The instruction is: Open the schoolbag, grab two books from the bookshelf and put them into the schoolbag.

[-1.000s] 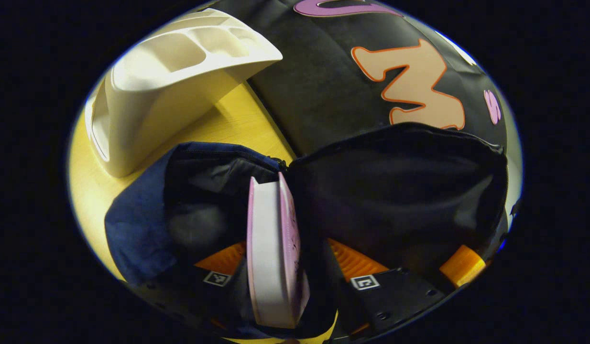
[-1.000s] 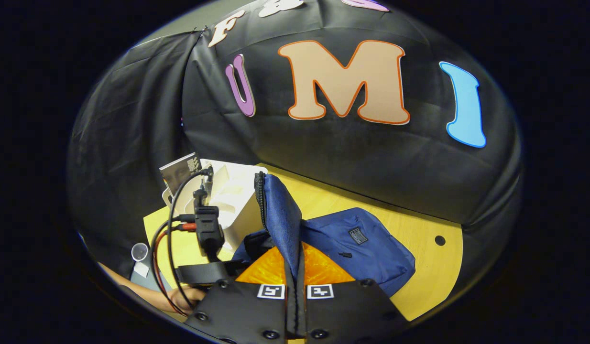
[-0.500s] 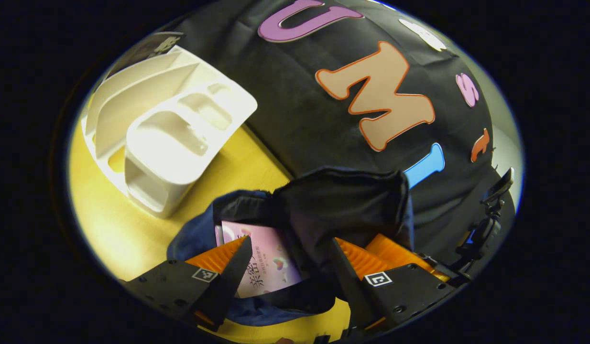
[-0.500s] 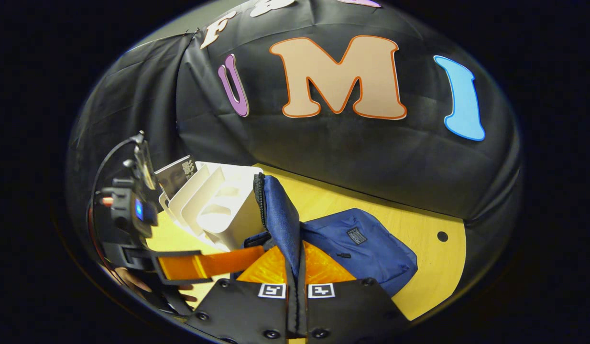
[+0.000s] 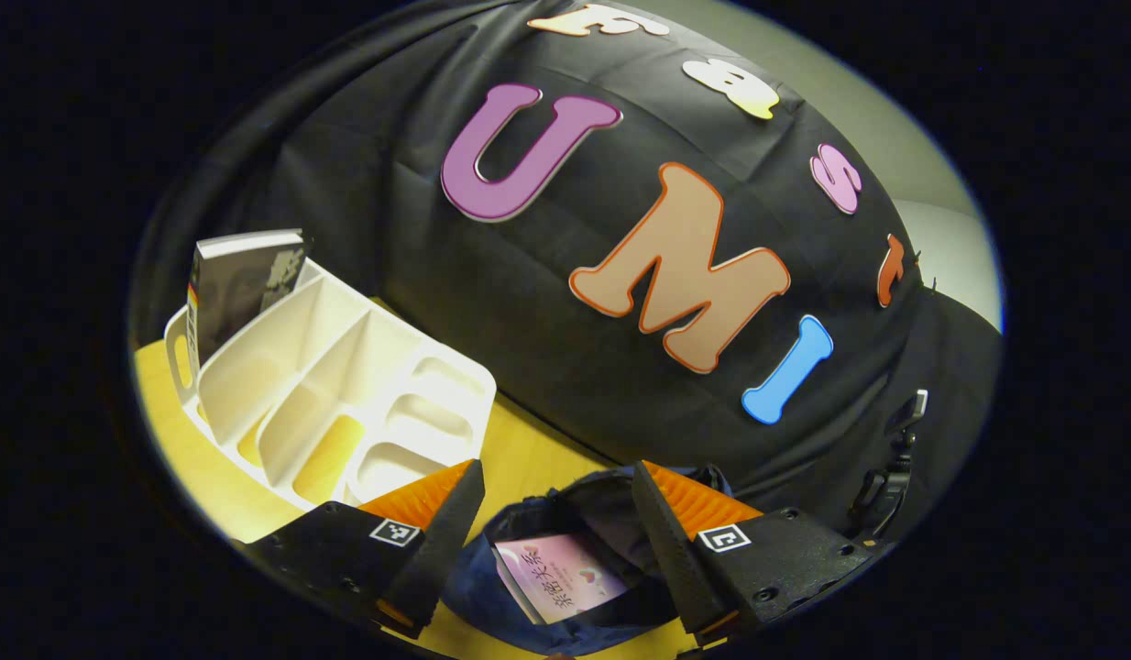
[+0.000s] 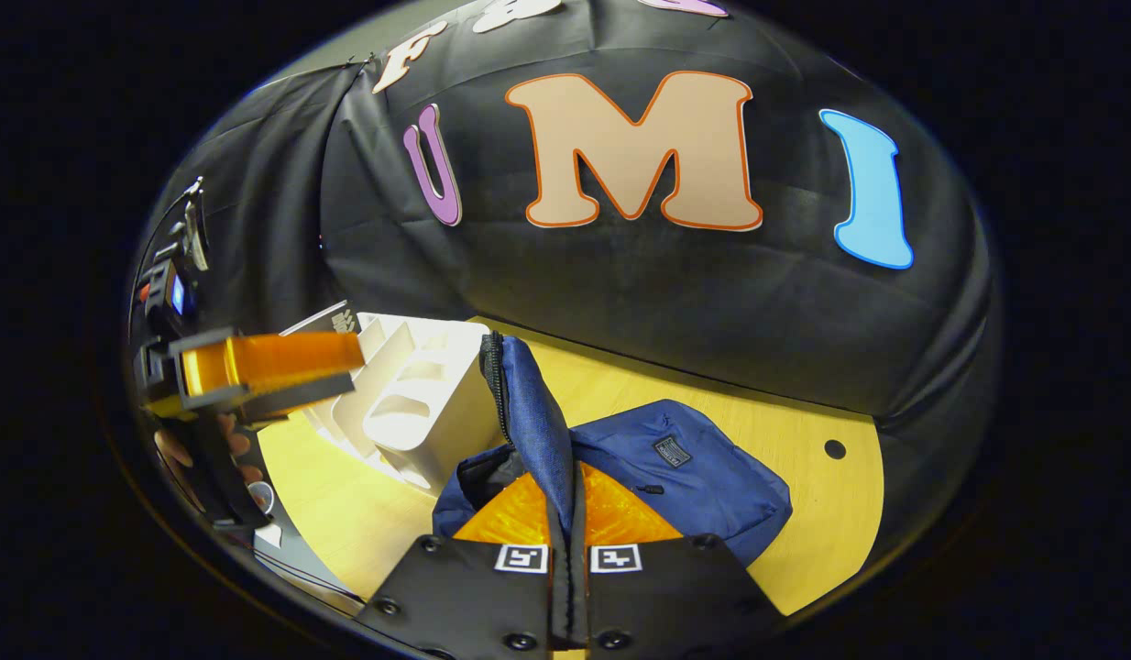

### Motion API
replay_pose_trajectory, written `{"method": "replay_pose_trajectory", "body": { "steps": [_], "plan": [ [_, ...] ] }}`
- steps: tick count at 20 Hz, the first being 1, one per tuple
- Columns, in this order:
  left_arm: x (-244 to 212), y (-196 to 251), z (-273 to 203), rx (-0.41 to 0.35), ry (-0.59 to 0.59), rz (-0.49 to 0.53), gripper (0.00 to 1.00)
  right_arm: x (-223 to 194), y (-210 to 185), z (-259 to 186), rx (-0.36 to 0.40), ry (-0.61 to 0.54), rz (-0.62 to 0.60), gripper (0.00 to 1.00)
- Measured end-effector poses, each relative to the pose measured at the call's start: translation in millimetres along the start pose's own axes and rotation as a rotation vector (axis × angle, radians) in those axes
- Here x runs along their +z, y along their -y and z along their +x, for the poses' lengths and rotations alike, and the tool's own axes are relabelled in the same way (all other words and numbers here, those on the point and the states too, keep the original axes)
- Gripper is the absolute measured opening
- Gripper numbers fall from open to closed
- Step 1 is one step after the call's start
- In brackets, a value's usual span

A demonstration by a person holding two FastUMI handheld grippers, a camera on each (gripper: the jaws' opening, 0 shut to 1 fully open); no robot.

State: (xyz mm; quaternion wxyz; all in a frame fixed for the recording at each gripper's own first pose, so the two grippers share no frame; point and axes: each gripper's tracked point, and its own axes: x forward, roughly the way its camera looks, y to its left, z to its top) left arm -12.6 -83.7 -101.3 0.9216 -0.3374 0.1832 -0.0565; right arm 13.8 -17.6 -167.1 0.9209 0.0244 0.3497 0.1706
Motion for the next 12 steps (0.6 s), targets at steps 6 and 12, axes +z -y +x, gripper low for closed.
{"method": "replay_pose_trajectory", "body": {
  "steps": [6, 12],
  "plan": [
    [76, -52, -11, 0.062, 0.069, 0.09, 0.94, -3, -4, 2, -0.054, -0.005, 0.012, 0.0],
    [135, -107, -24, 0.136, 0.086, 0.083, 0.94, -7, -10, 6, -0.096, -0.02, 0.036, 0.03]
  ]
}}
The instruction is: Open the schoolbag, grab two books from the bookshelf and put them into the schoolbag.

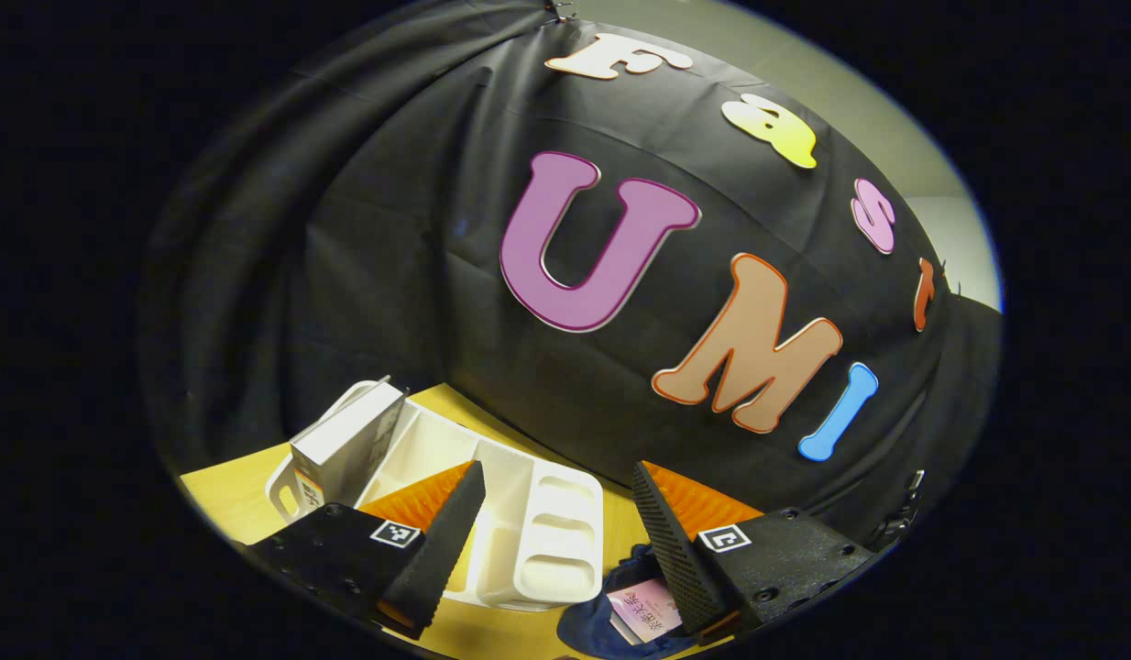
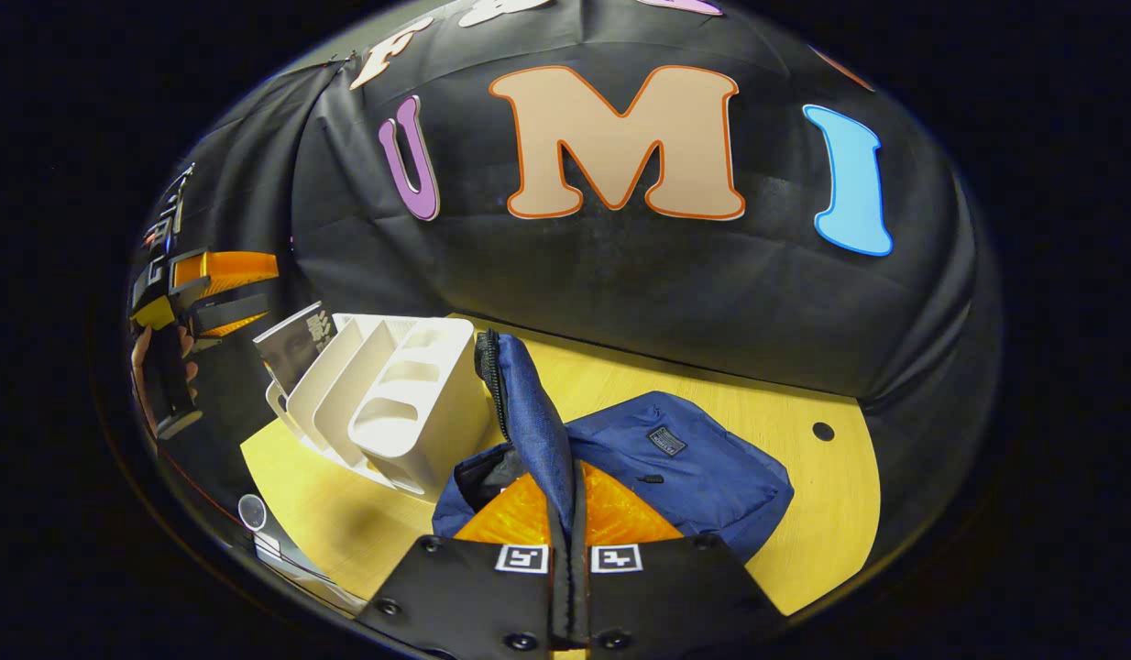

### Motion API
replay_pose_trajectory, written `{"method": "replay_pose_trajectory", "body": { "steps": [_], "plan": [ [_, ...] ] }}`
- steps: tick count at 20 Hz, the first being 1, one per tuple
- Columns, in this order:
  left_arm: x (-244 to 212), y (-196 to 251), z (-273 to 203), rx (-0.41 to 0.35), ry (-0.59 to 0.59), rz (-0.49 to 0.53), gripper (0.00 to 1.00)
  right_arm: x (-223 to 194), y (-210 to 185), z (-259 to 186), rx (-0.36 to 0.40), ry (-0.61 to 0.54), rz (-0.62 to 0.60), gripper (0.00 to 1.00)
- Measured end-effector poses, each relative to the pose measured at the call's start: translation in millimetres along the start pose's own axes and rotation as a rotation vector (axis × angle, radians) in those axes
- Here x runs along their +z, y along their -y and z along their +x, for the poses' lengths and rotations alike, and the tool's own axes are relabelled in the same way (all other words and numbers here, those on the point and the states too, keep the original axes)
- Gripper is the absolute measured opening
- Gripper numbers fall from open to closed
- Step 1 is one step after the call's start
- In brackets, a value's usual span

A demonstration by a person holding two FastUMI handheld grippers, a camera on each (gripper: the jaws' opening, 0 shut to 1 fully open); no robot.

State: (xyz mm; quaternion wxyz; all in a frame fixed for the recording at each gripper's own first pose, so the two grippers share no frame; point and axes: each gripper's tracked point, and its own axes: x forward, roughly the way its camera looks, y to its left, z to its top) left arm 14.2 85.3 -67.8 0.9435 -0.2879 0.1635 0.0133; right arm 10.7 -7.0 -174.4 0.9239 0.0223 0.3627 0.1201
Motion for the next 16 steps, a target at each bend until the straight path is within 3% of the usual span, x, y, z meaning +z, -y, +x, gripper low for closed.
{"method": "replay_pose_trajectory", "body": {
  "steps": [7, 8, 9, 10, 15, 16],
  "plan": [
    [45, -58, 16, 0.115, -0.007, 0.191, 0.94, -2, 1, 3, -0.033, -0.008, 0.02, 0.0],
    [44, -64, 21, 0.122, -0.03, 0.207, 0.94, -3, -1, 3, -0.035, -0.01, 0.023, 0.03],
    [43, -70, 24, 0.125, -0.055, 0.213, 0.89, -3, -1, 4, -0.036, -0.013, 0.026, 0.0],
    [42, -76, 28, 0.13, -0.073, 0.212, 0.94, -3, -1, 3, -0.039, -0.014, 0.026, 0.03],
    [18, -115, 47, 0.186, -0.208, 0.256, 0.94, -6, 2, 2, -0.052, -0.025, 0.032, 0.0],
    [14, -122, 51, 0.192, -0.237, 0.267, 0.98, -6, 2, 3, -0.055, -0.027, 0.035, 0.03]
  ]
}}
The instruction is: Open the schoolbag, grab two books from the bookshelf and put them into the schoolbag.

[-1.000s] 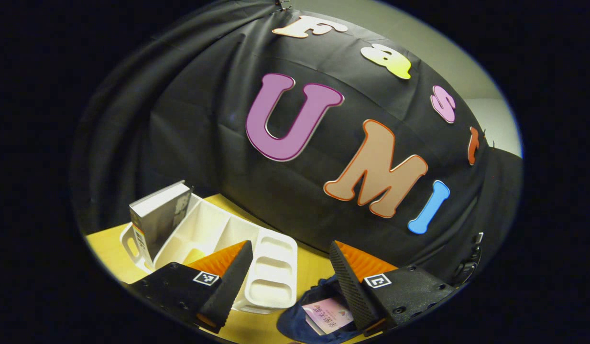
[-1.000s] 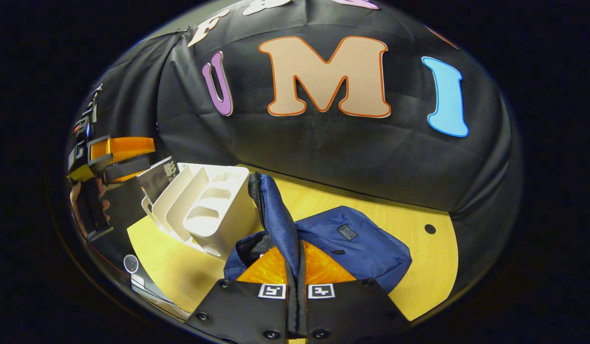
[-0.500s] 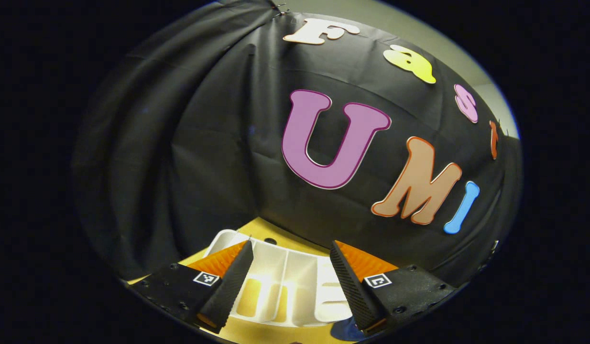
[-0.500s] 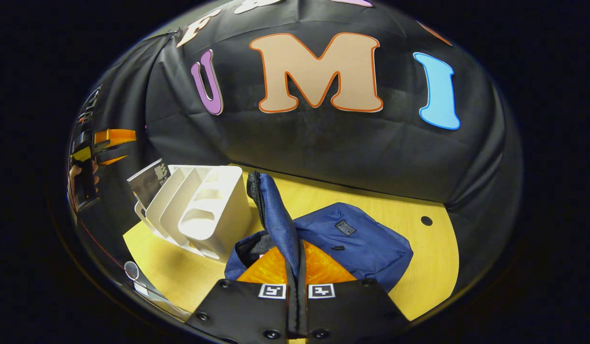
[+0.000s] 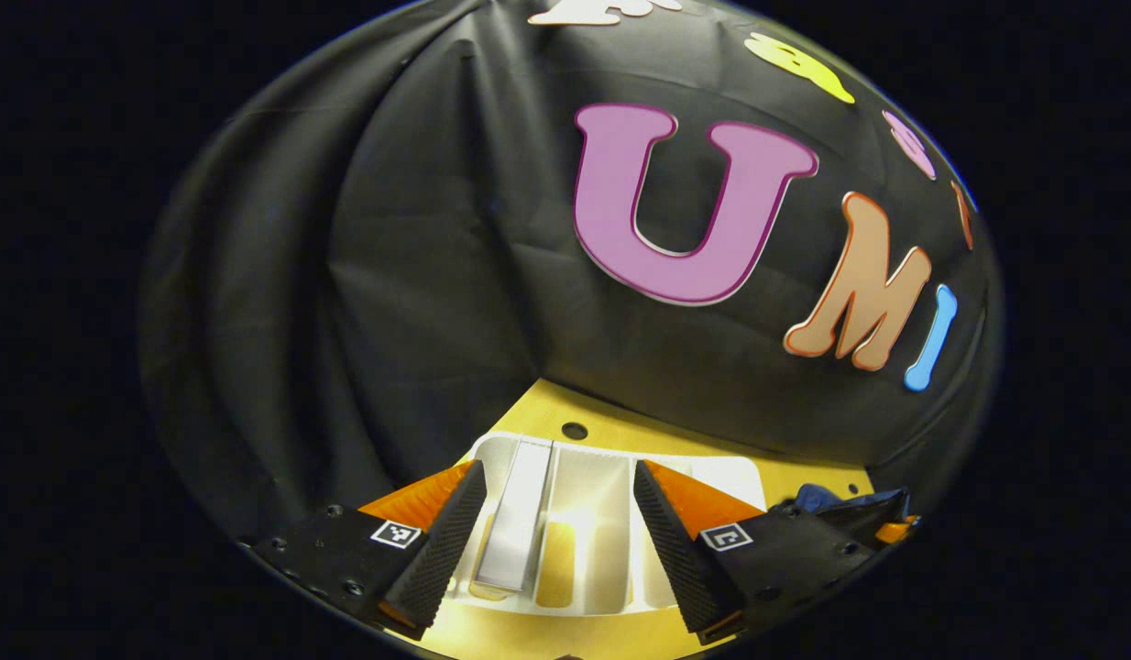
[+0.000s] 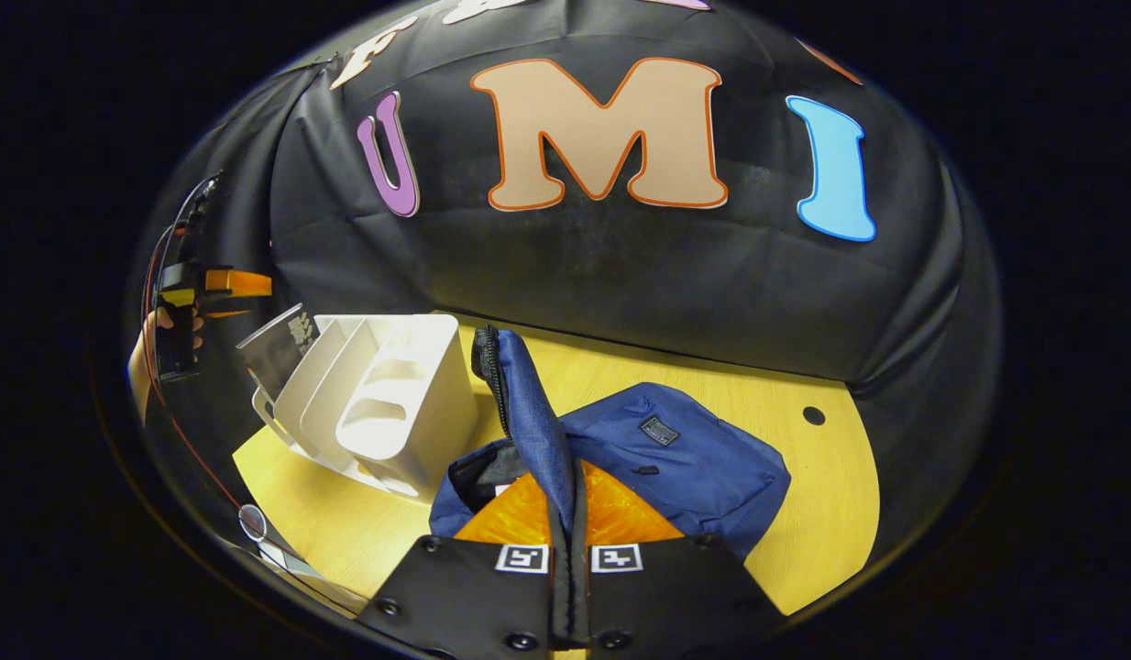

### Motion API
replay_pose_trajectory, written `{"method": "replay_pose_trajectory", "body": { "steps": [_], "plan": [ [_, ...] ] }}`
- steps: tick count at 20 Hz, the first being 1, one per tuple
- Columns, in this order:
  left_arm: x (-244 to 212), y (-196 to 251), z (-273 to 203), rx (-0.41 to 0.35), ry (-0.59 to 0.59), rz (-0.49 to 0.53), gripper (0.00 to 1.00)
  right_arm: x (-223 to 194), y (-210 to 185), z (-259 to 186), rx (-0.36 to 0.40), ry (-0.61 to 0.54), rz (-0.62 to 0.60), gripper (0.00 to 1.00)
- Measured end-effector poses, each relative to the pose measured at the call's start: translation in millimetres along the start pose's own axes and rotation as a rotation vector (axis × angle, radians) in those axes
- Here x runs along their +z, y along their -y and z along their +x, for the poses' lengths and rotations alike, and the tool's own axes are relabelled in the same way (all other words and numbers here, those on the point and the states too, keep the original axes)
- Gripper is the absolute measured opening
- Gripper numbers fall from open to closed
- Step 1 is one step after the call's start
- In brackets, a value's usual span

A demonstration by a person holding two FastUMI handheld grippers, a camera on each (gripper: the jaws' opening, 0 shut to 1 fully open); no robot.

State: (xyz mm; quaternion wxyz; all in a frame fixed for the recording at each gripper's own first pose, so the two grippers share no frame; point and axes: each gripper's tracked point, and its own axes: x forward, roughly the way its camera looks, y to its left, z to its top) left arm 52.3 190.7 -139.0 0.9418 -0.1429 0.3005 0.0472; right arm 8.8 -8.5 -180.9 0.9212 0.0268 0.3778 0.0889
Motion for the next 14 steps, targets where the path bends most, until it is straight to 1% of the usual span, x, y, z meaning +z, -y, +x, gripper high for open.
{"method": "replay_pose_trajectory", "body": {
  "steps": [1, 4, 5, 6, 7, 8, 9, 10, 13, 14],
  "plan": [
    [-5, -5, 7, 0.002, -0.03, 0.01, 0.94, -1, 0, 0, -0.003, -0.002, 0.003, 0.03],
    [-25, -12, 19, 0.011, -0.11, 0.023, 0.94, -3, -1, 1, -0.009, -0.012, 0.01, 0.03],
    [-32, -14, 26, 0.016, -0.138, 0.031, 0.94, -3, -1, 2, -0.012, -0.013, 0.01, 0.07],
    [-38, -15, 33, 0.021, -0.161, 0.041, 0.94, -4, -1, 2, -0.013, -0.015, 0.01, 0.03],
    [-44, -15, 36, 0.027, -0.185, 0.05, 0.94, -5, -2, 3, -0.015, -0.017, 0.013, 0.03],
    [-51, -14, 41, 0.028, -0.216, 0.056, 0.94, -5, -3, 3, -0.016, -0.021, 0.017, 0.07],
    [-57, -18, 44, 0.034, -0.239, 0.059, 0.94, -6, -3, 4, -0.018, -0.023, 0.02, 0.07],
    [-62, -19, 48, 0.033, -0.262, 0.063, 0.94, -6, -3, 4, -0.019, -0.025, 0.022, 0.03],
    [-73, -27, 53, 0.037, -0.313, 0.072, 0.93, -8, -3, 4, -0.026, -0.028, 0.026, 0.03],
    [-76, -26, 54, 0.036, -0.328, 0.079, 0.88, -9, -3, 4, -0.027, -0.03, 0.026, 0.0]
  ]
}}
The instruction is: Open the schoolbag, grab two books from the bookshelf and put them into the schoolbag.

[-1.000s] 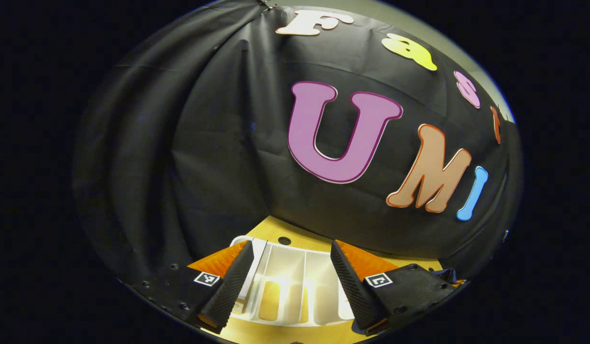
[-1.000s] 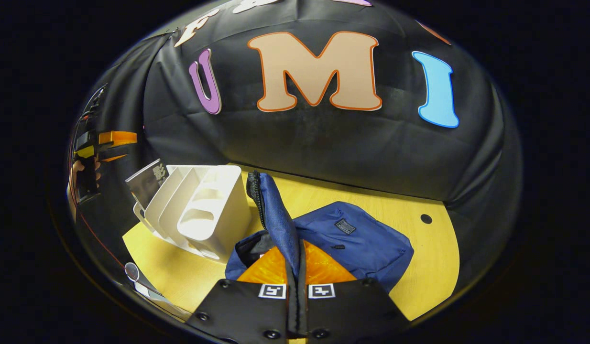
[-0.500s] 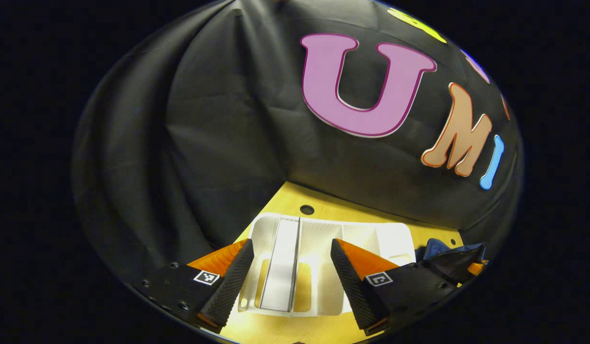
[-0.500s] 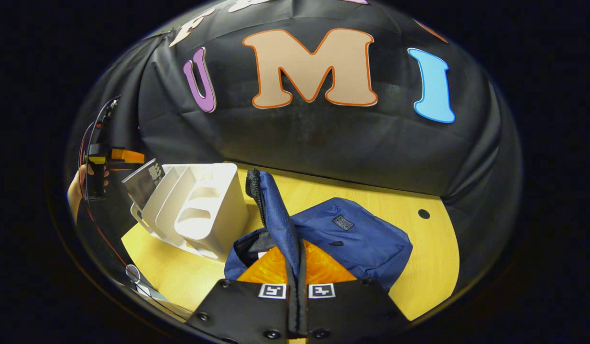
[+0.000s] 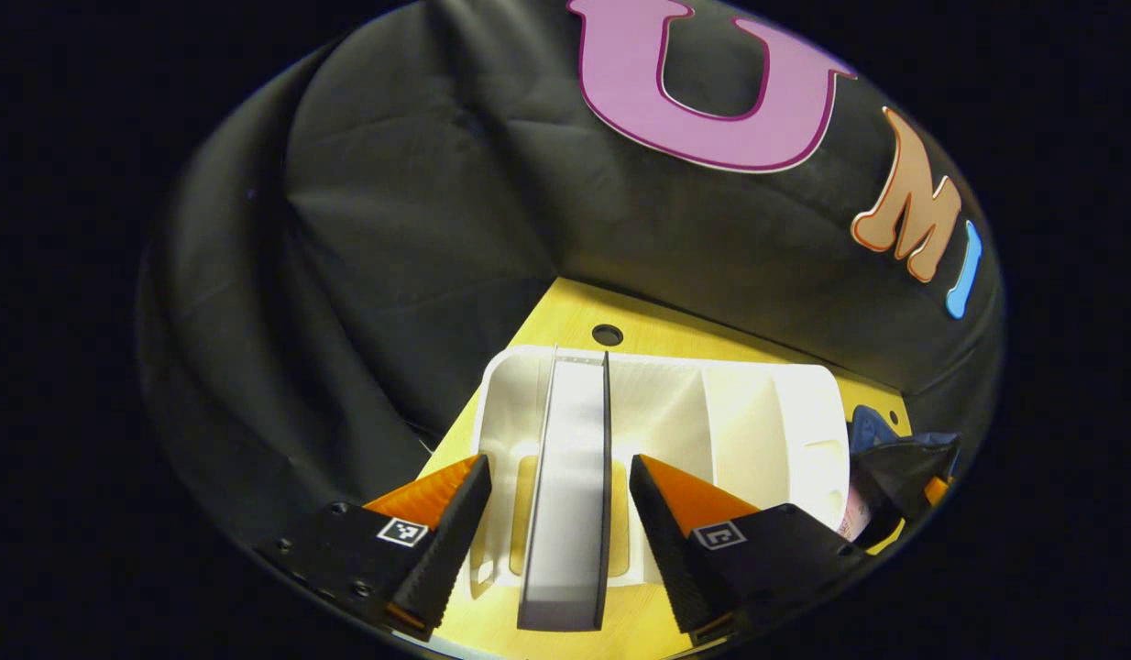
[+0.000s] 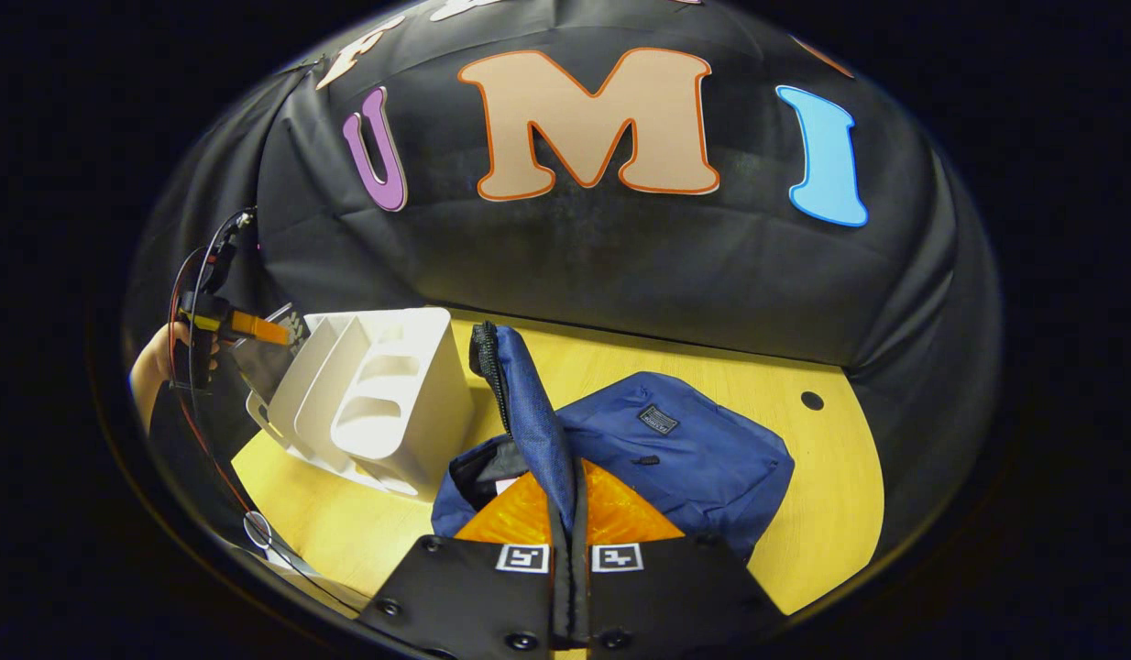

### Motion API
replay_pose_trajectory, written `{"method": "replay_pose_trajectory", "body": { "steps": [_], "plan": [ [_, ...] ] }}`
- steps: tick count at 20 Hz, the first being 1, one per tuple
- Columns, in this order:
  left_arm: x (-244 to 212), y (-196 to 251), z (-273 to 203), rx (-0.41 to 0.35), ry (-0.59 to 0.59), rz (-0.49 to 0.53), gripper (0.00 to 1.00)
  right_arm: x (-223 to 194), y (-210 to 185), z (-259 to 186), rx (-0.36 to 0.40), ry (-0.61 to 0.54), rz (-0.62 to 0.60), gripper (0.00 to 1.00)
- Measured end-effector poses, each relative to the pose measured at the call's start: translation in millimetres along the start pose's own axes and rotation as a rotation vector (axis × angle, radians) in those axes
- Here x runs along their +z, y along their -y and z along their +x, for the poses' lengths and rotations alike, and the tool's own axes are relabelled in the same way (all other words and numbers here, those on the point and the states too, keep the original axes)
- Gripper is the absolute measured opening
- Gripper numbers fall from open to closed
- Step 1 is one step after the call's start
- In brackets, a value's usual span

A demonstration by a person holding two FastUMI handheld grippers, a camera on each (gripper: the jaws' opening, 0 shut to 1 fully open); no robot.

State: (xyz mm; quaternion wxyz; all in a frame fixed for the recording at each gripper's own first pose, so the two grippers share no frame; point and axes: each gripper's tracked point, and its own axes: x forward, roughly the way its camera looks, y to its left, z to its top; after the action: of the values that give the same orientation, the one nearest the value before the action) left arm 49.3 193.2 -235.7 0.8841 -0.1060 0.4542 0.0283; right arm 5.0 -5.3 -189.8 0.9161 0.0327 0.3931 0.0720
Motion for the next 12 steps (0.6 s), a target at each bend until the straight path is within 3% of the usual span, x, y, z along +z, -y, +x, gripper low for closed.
{"method": "replay_pose_trajectory", "body": {
  "steps": [6, 10, 12],
  "plan": [
    [-13, -2, 11, 0.016, -0.053, 0.02, 0.71, -3, -1, -1, -0.002, -0.004, -0.001, 0.03],
    [-23, -6, 15, 0.039, -0.075, 0.036, 0.43, -5, -3, 0, 0.0, -0.006, -0.008, 0.03],
    [-24, -4, 14, 0.043, -0.079, 0.049, 0.42, -7, -4, 0, 0.003, -0.006, -0.012, 0.03]
  ]
}}
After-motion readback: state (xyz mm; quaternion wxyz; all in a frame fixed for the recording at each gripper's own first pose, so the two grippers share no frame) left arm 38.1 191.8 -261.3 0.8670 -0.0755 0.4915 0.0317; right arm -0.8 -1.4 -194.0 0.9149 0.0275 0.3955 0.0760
